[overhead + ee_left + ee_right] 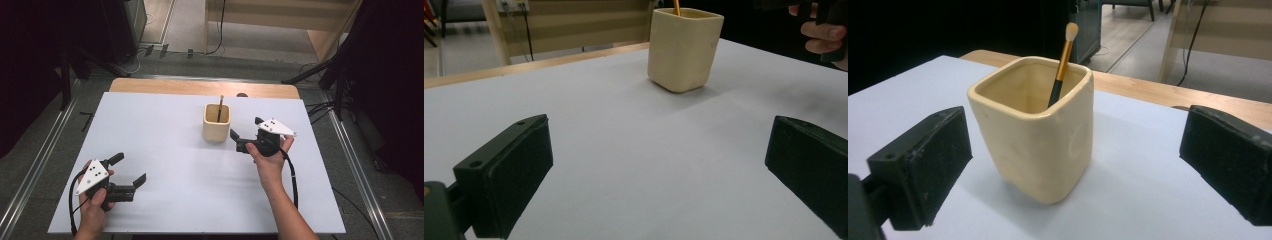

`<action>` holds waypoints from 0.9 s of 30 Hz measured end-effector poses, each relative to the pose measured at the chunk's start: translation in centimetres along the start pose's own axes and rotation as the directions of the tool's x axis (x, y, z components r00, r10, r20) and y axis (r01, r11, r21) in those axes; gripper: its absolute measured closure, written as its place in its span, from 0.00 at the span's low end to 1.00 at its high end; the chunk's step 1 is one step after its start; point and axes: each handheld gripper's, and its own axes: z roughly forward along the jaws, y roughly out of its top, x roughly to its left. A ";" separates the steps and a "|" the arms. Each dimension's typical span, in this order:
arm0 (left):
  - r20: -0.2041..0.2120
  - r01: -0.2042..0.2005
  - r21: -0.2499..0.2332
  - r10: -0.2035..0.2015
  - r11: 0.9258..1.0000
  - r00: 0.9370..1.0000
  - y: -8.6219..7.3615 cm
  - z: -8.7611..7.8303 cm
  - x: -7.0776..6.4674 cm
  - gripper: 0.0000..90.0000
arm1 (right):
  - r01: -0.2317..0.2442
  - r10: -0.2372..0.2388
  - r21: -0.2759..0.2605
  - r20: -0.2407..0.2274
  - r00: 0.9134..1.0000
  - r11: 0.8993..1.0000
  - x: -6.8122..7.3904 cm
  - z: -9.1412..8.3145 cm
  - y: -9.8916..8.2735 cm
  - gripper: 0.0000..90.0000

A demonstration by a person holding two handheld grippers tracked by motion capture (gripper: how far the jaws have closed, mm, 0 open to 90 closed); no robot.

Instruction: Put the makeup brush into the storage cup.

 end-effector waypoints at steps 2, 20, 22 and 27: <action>0.000 0.000 0.000 0.000 1.000 1.000 0.0 0.0 0.0 0.00 | 0.001 -0.001 -0.001 -0.002 1.000 1.000 -0.1 -0.2 -0.2 0.00; 0.002 -0.002 0.000 0.002 1.000 1.000 0.0 0.0 0.0 0.00 | -0.004 0.004 -0.006 -0.020 1.000 1.000 -1.0 -2.5 -2.1 0.00; 0.002 0.000 0.000 0.000 1.000 1.000 0.0 0.1 0.0 0.00 | -0.007 0.007 -0.006 -0.019 1.000 1.000 -1.1 -2.8 -2.3 0.00; 0.001 -0.002 0.000 0.002 1.000 1.000 0.0 0.0 0.0 0.00 | -0.005 0.005 -0.003 -0.018 1.000 1.000 -1.5 -3.5 -2.8 0.00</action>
